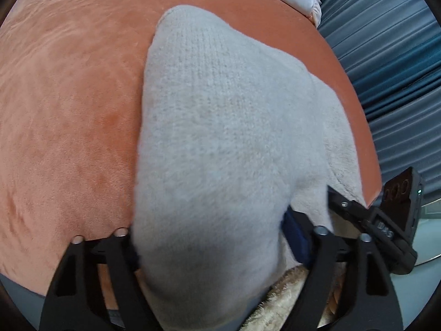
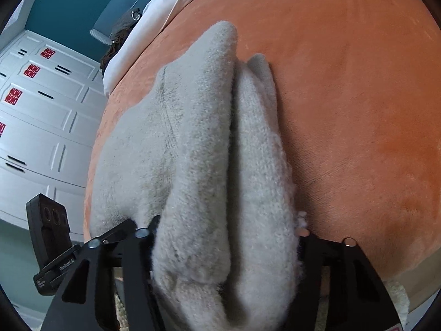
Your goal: Fold small clothes
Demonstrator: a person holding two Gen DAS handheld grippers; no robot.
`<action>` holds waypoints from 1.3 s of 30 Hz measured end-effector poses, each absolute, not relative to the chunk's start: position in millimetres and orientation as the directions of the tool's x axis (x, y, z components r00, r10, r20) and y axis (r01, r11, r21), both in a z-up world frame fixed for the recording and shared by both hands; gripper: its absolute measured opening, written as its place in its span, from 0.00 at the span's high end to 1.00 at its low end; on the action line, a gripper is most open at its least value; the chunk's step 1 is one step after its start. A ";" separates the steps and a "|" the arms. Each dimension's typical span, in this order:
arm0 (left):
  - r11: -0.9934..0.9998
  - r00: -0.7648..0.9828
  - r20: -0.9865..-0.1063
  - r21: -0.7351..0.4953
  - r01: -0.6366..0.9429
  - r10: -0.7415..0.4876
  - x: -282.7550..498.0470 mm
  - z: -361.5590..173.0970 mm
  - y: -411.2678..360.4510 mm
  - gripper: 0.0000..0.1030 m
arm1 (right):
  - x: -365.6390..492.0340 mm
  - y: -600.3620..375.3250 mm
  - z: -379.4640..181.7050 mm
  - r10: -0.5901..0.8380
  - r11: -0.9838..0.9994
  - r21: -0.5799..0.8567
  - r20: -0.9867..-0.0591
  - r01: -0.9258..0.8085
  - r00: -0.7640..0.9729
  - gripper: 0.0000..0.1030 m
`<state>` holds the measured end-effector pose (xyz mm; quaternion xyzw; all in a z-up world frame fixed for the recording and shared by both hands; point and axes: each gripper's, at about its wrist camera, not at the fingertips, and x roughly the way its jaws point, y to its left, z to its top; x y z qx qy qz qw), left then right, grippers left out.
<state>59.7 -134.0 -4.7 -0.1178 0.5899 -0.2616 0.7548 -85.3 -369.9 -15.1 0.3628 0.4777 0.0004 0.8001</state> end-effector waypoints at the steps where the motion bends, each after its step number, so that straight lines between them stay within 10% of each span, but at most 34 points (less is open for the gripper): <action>1: 0.832 0.162 -0.827 -0.491 0.260 -0.538 58.5 -0.1 -132.2 0.41 | -88.3 -370.2 -10.3 0.351 0.725 0.595 -0.752 0.346 0.558 0.62; 7: 0.808 0.099 -0.825 -0.510 0.296 -0.557 39.5 25.8 -109.3 0.48 | -118.2 -358.3 13.4 0.369 0.725 0.607 -0.741 0.325 0.560 0.66; 17: 0.806 0.070 -0.811 -0.563 0.182 -0.581 44.3 -5.0 -87.5 0.15 | -126.3 -355.2 -11.4 0.372 0.688 0.601 -0.774 0.407 0.513 0.45; 24: 0.774 0.087 -0.790 -0.563 0.289 -0.607 45.8 18.8 -108.4 0.50 | -124.6 -344.3 20.9 0.322 0.722 0.591 -0.747 0.360 0.581 0.68; 39: 0.572 0.376 -0.435 -0.546 0.612 -0.818 33.4 232.7 -16.2 0.52 | -129.7 -251.9 257.5 0.251 0.881 0.472 -0.386 -0.044 0.888 0.67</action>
